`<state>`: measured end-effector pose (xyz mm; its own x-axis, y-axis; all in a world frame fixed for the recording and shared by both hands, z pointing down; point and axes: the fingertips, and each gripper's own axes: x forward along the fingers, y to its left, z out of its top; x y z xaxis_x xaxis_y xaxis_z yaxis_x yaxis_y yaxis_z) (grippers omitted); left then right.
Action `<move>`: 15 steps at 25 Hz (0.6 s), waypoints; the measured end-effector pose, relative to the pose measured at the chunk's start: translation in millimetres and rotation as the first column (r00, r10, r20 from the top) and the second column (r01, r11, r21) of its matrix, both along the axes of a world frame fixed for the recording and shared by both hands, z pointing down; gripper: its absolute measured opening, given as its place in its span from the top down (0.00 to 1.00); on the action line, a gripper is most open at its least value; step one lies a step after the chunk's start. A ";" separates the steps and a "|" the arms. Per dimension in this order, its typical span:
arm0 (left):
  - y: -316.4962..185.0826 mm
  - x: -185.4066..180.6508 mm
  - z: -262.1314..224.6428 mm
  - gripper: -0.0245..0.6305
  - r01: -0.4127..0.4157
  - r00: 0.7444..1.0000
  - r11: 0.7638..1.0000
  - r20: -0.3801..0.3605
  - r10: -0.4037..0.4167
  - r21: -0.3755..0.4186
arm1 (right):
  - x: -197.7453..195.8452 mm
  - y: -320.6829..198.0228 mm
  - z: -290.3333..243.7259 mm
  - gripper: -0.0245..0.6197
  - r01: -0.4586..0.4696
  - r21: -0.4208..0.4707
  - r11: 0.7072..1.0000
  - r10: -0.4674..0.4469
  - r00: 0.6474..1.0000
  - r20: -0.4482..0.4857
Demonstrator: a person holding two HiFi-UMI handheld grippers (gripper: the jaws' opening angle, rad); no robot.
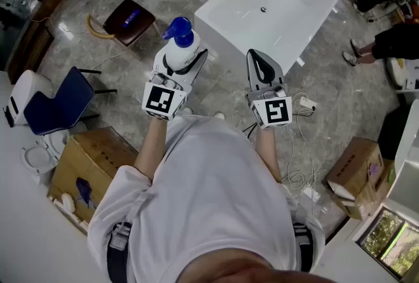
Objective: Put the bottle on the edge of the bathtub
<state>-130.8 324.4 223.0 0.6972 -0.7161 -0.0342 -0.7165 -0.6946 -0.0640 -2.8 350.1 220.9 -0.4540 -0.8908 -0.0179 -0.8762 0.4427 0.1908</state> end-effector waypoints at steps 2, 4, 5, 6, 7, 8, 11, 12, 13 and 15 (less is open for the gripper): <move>0.8 0.9 -1.3 0.58 0.001 1.000 1.000 -0.002 -0.001 0.004 | 1.0 0.0 -2.2 0.96 0.001 0.004 1.000 -0.001 1.000 0.001; 4.2 1.7 -1.4 0.58 -0.005 1.000 1.000 -0.002 0.005 0.010 | 1.3 2.1 -3.0 0.96 0.004 0.008 1.000 -0.004 1.000 0.003; 6.9 1.8 -0.5 0.58 -0.012 1.000 1.000 -0.001 0.012 0.013 | 1.1 3.6 -2.6 0.96 0.006 0.010 1.000 -0.007 1.000 0.006; 9.5 1.5 0.8 0.58 -0.019 1.000 1.000 0.003 0.019 0.015 | 0.7 5.0 -2.3 0.96 0.010 0.012 1.000 -0.010 1.000 0.014; 11.8 0.9 2.4 0.58 -0.023 1.000 1.000 0.008 0.023 0.015 | 0.1 6.0 -2.0 0.96 0.013 0.014 1.000 -0.014 1.000 0.026; 13.5 0.1 3.9 0.58 -0.024 1.000 1.000 0.011 0.023 0.012 | -0.3 6.5 -2.0 0.96 0.015 0.013 1.000 -0.016 0.999 0.039; 17.3 -1.8 8.6 0.58 -0.016 1.000 1.000 0.011 0.016 -0.007 | 1.5 8.4 -0.6 0.96 0.013 0.004 1.000 -0.013 0.998 0.055; 18.5 -2.6 11.0 0.58 -0.012 1.000 1.000 0.013 0.013 -0.012 | 2.9 9.4 1.3 0.96 0.013 0.001 1.000 -0.014 0.998 0.054; 19.6 -3.4 13.1 0.58 -0.009 1.000 1.000 0.017 0.009 -0.013 | 4.3 10.3 3.8 0.96 0.014 -0.002 1.000 -0.014 0.999 0.050; 21.5 -3.8 15.2 0.58 0.002 1.000 1.000 0.019 -0.001 -0.011 | 8.0 12.2 9.2 0.96 0.017 -0.012 1.000 -0.016 0.999 0.051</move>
<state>-134.6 345.9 238.2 0.6965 -0.7175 -0.0127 -0.7164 -0.6942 -0.0699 5.2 362.2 230.1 -0.4673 -0.8836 -0.0301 -0.8771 0.4591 0.1409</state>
